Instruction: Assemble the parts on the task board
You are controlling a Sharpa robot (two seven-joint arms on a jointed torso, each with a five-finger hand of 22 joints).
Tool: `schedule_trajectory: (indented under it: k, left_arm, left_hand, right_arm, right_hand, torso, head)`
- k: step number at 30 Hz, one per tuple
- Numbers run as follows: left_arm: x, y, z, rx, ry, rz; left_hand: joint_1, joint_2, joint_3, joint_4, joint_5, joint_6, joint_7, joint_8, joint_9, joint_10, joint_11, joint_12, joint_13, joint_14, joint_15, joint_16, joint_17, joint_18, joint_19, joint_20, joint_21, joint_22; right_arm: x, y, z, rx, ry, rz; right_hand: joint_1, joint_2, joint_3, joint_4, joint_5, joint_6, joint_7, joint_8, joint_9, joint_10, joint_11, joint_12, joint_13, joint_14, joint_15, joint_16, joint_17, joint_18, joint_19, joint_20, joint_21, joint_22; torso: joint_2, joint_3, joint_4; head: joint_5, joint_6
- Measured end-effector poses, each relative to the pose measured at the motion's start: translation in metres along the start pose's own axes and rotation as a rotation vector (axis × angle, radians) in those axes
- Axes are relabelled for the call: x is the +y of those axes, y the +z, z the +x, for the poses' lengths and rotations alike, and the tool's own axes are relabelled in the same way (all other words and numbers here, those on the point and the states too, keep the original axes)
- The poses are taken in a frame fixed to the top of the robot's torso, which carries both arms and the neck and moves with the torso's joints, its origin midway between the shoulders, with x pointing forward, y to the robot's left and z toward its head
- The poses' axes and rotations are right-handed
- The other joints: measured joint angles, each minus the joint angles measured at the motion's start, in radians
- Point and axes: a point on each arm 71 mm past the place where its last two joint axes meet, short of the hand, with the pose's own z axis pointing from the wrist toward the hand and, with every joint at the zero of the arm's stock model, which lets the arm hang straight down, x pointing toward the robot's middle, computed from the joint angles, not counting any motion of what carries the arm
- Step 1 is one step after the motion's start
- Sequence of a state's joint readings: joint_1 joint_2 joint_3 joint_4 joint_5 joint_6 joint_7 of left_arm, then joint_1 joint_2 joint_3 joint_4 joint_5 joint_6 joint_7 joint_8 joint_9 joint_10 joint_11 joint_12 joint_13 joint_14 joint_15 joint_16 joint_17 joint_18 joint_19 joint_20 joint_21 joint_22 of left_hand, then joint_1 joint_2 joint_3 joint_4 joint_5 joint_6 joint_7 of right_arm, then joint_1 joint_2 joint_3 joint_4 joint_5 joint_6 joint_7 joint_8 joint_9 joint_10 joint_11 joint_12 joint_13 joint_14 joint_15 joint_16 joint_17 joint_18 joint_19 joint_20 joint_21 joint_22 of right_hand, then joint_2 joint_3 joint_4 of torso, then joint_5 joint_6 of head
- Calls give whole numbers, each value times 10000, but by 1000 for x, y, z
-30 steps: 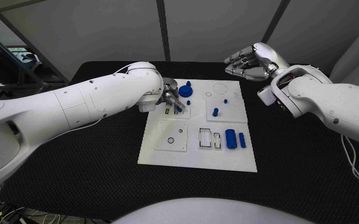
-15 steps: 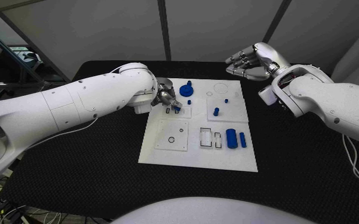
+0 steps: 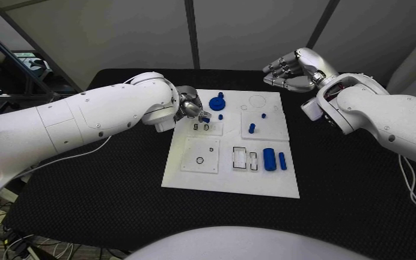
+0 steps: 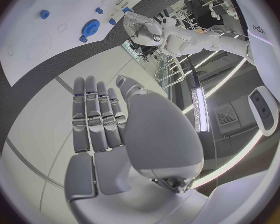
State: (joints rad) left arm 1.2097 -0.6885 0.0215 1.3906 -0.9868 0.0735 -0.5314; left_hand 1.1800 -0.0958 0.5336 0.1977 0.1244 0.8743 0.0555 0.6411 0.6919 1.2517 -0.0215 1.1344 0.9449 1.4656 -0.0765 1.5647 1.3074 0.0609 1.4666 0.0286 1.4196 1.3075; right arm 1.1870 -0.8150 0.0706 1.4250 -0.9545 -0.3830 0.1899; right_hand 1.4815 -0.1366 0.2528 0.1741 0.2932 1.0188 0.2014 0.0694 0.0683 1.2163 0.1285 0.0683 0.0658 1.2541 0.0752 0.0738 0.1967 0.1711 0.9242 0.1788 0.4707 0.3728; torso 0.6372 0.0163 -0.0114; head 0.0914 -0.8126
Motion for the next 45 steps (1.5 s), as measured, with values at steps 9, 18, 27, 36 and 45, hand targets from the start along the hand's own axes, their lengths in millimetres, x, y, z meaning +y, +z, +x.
schedule_trajectory:
  k: [9, 18, 27, 36, 45]
  left_arm:
    - [-3, 4, 6, -383, 34, -2]
    - [-4, 8, 14, -735, 410, 5]
    - [-2, 10, 20, -926, 740, -21]
    - [-1, 12, 23, -997, 978, -46]
    - [1, 12, 25, -1007, 1213, -86]
  left_hand:
    - [-27, -27, 101, -102, 68, 17, 17, 59, 52, 70, -1, 63, 87, 0, 0, 0, 0, -1, 0, 0, 0, 0]
    - [-78, -78, 150, -97, 67, 69, -2, 59, 74, 106, -34, 116, 147, 0, 0, -40, 0, 0, 0, 0, 0, 0]
    - [-118, -39, 173, -85, 65, 69, -1, 97, 94, 106, -34, 156, 183, 0, 0, -40, 0, 0, 0, 0, 0, 0]
    - [-177, -97, 200, -91, 63, 73, 3, 97, 123, 178, -36, 199, 238, 0, 1, -40, 0, 0, 0, 1, 0, 0]
    - [-213, -133, 328, -164, 133, 43, -26, 145, 172, 180, -37, 239, 259, 0, 1, -40, 0, -1, 0, 1, 0, 0]
  right_arm:
    - [-2, -1, -1, 18, -17, 49]
    - [-2, 0, -1, 50, -11, 61]
    - [-2, 0, 0, 76, -3, 59]
    - [-2, 1, 0, 94, -2, 68]
    - [-2, 1, 1, 115, 3, 69]
  right_hand:
    - [-41, 41, 0, 0, 0, 0, 0, 0, 0, 0, 0, 0, 0, 0, 0, 1, -14, 0, 0, 0, 0, -11]
    - [-41, 41, 0, 0, 0, 0, 0, 0, 0, 1, 0, 0, 1, 0, 0, 2, -13, -1, 0, 0, 1, -10]
    - [-40, 41, 0, 0, 0, 0, 0, 0, 0, 1, 1, 0, 1, 0, 0, 3, -13, 0, 0, 0, 1, -9]
    - [-40, 41, 0, -1, 0, 0, -1, 0, 0, 1, 1, 0, 1, 0, 0, 3, -12, 0, 0, 0, -36, -22]
    - [-40, 41, 1, -1, 0, 0, 0, 0, 0, 1, 1, 0, 1, 0, 0, 4, -11, 0, 0, 0, -35, -22]
  torso:
    - [-26, 1, 25]
    - [-25, -3, 25]
    - [-23, -9, 26]
    - [-19, -8, 21]
    - [-13, 0, 14]
  head:
    - [-19, -63]
    - [24, -65]
    - [59, -81]
    - [69, -101]
    - [88, -117]
